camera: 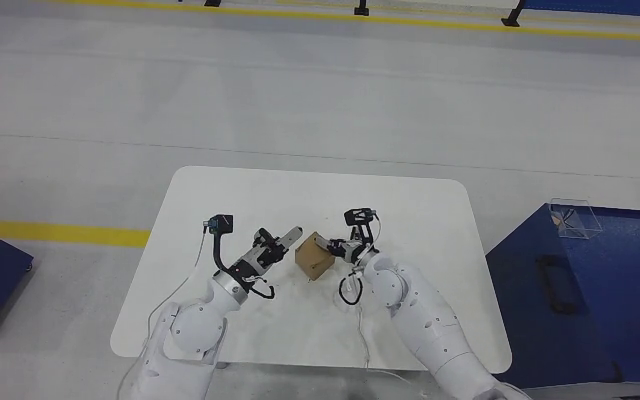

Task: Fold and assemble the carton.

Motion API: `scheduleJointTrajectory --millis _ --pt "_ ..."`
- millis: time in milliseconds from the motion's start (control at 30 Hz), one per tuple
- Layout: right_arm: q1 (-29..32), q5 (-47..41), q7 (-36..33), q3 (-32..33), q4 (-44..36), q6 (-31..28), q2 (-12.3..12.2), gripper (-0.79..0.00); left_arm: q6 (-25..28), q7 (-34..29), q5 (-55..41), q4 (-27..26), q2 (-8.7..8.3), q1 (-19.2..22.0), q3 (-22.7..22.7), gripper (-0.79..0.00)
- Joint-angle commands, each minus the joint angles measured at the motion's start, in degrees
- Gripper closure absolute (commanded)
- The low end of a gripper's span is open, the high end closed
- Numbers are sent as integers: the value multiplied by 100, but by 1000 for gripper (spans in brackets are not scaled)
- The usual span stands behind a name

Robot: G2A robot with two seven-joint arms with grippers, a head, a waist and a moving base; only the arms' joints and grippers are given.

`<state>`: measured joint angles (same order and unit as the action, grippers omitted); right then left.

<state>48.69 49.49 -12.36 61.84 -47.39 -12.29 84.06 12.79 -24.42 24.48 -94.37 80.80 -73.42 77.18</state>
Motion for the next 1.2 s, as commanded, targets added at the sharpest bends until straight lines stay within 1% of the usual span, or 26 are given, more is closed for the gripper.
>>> scheduleJointTrajectory --millis 0,133,267,467,533,567,633,700,767,833,900,933,1167 --pt "-48 -39 -63 -24 107 97 21 -785 0 0 0 0 0 0 0 -785" --pt "-113 -95 12 -108 243 94 72 -785 0 0 0 0 0 0 0 -785" --pt "-91 -149 222 -62 223 -16 69 -785 0 0 0 0 0 0 0 -785" --pt "93 -212 559 284 -110 -169 -46 -785 0 0 0 0 0 0 0 -785" --pt "158 -217 606 463 -238 -143 -105 -785 68 131 17 -24 -4 -5 22 -785" --pt "187 -229 610 557 -299 -113 -133 -785 215 148 108 -14 -15 5 12 -785" --pt "253 -284 605 746 -430 -86 -188 -785 701 37 124 43 -41 77 -1 -785" --pt "322 -361 547 924 -538 -72 -239 -785 1296 90 550 128 -85 190 50 -785" --pt "386 -464 484 1077 -634 -61 -279 -785 1773 275 868 328 -107 290 24 -785" --pt "431 -541 409 1181 -708 -22 -306 -785 2364 441 1194 529 -134 429 4 -785" --pt "459 -628 295 1217 -715 84 -310 -785 2755 869 1795 701 -152 533 1 -785" --pt "459 -628 295 1217 -715 84 -310 -785 2882 941 1882 706 -154 550 -27 -785" --pt "459 -628 295 1217 -715 84 -310 -785 2882 941 1882 706 -154 550 -27 -785"
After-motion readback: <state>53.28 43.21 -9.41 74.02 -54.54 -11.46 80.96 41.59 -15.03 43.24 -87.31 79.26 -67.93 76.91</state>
